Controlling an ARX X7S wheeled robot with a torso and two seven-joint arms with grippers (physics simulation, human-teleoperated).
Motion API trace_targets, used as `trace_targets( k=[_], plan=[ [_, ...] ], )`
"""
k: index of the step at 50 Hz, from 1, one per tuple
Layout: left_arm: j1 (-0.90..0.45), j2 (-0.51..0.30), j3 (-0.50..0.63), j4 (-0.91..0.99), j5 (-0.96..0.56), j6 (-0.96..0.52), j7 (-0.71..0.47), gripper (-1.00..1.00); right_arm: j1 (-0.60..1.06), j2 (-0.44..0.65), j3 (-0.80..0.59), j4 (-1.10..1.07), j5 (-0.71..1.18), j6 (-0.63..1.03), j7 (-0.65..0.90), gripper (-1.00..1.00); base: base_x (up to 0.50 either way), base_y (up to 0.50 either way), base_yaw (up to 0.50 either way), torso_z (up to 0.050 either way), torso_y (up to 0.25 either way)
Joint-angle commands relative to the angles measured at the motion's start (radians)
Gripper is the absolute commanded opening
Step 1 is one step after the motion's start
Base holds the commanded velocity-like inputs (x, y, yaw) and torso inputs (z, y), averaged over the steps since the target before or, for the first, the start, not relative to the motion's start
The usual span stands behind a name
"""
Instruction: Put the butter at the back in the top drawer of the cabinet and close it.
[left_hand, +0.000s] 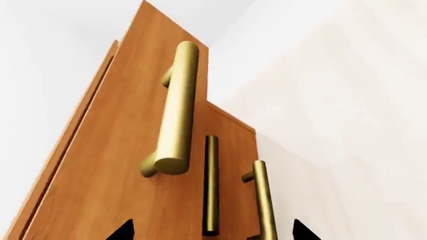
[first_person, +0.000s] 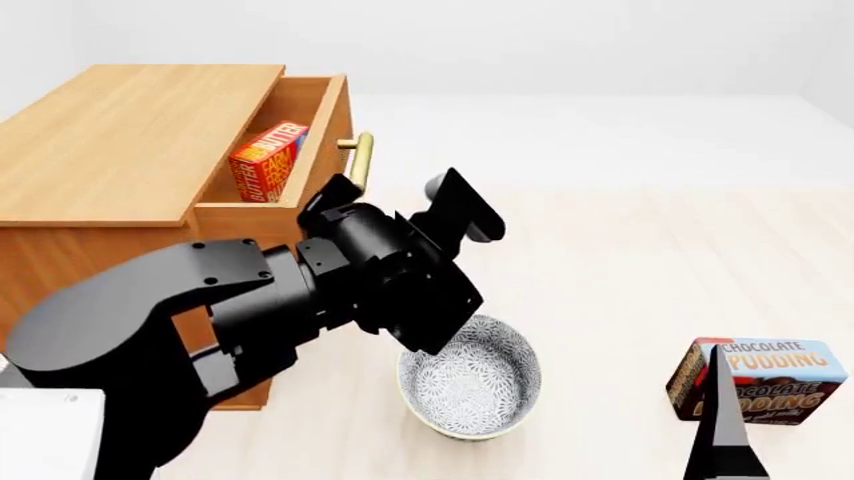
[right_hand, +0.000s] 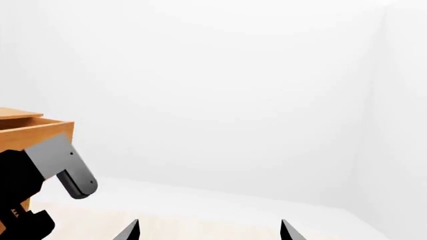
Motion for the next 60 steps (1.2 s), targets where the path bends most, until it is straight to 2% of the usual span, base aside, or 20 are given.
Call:
trace_targets(
  k=[1,28,60],
  plan=[
    [0.017,0.0,-0.006,-0.03,-0.022,-0.002,0.018,1.0,0.0,0.001,-0.002,-0.001,-0.004,-0.001,0.002,1.0,0.0,0.0,0.0,0.0,0.0],
    [-0.004,0.0,-0.002,-0.162,-0.051,-0.032,-0.013,1.0,0.0,0.001,0.001,-0.001,-0.003,0.003,-0.005,1.0,0.0,0.0,0.0,0.0,0.0],
    [-0.016,0.0,-0.004,-0.262,-0.012,-0.058,-0.028,1.0,0.005,0.001,0.009,-0.001,0.007,0.006,-0.016,1.0,0.0,0.0,0.0,0.0,0.0]
  ],
)
